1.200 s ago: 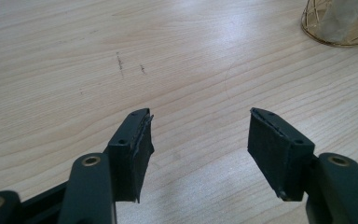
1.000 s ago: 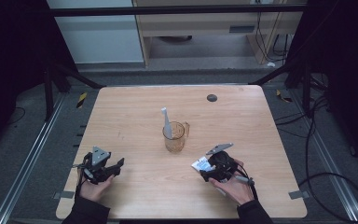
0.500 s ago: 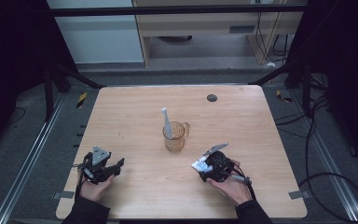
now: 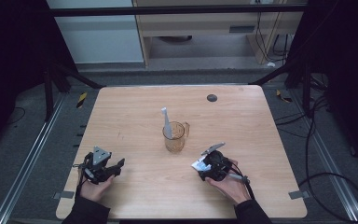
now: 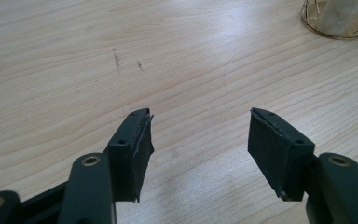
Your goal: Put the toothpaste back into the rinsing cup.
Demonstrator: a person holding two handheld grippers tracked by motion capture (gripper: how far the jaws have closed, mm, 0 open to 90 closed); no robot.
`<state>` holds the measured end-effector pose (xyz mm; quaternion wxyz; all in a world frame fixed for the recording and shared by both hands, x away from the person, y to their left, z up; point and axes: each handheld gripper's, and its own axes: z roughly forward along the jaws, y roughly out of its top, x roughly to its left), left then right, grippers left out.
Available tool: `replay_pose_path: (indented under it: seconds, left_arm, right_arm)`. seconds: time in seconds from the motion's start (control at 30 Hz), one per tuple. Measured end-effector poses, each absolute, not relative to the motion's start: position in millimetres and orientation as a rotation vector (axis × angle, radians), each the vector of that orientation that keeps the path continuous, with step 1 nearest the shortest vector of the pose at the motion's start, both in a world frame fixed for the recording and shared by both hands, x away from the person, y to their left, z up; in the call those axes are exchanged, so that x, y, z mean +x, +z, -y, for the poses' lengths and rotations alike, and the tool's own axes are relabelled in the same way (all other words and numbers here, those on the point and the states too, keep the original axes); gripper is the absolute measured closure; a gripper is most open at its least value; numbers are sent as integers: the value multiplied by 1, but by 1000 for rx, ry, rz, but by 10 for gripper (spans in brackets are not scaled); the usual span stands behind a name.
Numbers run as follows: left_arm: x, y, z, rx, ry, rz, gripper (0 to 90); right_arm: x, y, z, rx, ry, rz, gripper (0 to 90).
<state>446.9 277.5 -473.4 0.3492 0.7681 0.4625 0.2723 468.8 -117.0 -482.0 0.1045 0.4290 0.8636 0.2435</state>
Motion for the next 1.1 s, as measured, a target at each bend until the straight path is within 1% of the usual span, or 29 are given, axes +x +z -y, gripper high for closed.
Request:
replay_pose_path:
  seconds: [0.33, 0.5, 0.73, 1.1]
  left_arm:
    - [447, -474, -277, 1998, 703, -1197, 389]
    - [447, -473, -276, 1996, 705, -1195, 391]
    - [447, -474, -277, 1993, 700, -1197, 394]
    - [448, -474, -276, 1995, 697, -1199, 396]
  right_arm:
    - [468, -482, 115, 1238, 687, -2544, 382]
    - [467, -482, 114, 1254, 684, -2537, 403]
    - [467, -480, 115, 1266, 677, -2538, 473]
    - [465, -471, 121, 1312, 717, -2533, 646]
